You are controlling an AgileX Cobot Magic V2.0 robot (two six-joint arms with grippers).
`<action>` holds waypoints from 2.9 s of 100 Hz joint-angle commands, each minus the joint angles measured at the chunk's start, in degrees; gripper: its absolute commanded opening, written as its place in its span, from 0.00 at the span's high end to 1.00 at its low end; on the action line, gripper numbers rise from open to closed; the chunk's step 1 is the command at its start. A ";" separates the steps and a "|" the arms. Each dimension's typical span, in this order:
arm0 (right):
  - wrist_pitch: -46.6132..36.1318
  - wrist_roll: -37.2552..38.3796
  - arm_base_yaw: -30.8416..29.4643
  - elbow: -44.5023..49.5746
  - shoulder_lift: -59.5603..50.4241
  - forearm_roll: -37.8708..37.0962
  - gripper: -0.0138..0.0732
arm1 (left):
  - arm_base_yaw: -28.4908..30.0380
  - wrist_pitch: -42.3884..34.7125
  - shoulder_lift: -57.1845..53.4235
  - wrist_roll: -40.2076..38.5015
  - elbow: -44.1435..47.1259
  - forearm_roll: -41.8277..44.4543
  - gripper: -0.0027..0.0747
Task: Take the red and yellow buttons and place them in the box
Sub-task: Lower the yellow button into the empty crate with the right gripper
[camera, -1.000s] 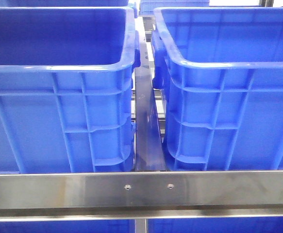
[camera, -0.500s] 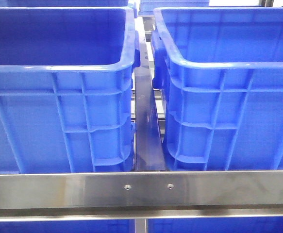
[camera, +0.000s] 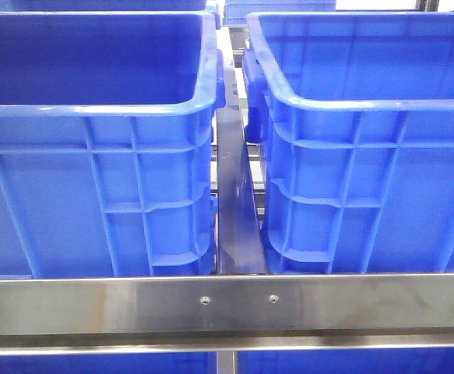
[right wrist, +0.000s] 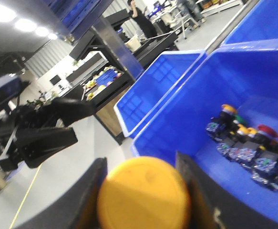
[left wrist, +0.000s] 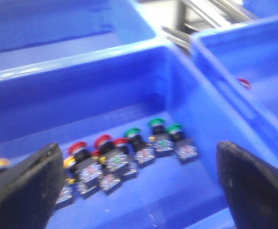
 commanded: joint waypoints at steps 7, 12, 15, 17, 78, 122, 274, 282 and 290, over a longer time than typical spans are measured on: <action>3.47 0.19 -3.40 -1.80 -1.77 1.70 0.70 | 0.40 -8.52 -3.42 -0.92 4.27 1.11 0.20; 3.19 0.97 -4.84 -1.80 -1.77 0.59 0.70 | 0.40 -9.57 -4.03 -0.92 5.75 1.99 0.20; 2.95 1.31 -5.69 -1.80 -1.77 0.00 0.70 | 0.40 -10.34 -4.36 -0.92 6.57 1.99 0.20; 2.78 1.45 -6.32 -1.80 -1.77 -0.30 0.70 | 0.40 -10.93 -4.45 -0.92 7.17 1.99 0.20; -30.83 5.12 -18.31 -1.71 1.15 -2.30 0.70 | 0.40 -13.75 -4.58 -0.92 9.22 1.74 0.20; -38.01 5.49 -18.31 -3.59 18.03 5.11 0.70 | 0.40 -13.75 -4.58 -0.92 9.22 1.74 0.20; -41.23 5.78 -18.31 -13.28 27.28 5.11 0.65 | 0.40 -14.11 -4.58 -0.92 9.22 1.74 0.20; -41.73 5.78 -18.31 -13.28 27.28 5.11 0.54 | 0.40 -14.11 -4.58 -0.92 9.22 1.74 0.20; -42.34 5.78 -18.31 -13.28 27.28 5.11 0.45 | 0.40 -14.11 -4.58 -0.92 9.22 1.74 0.20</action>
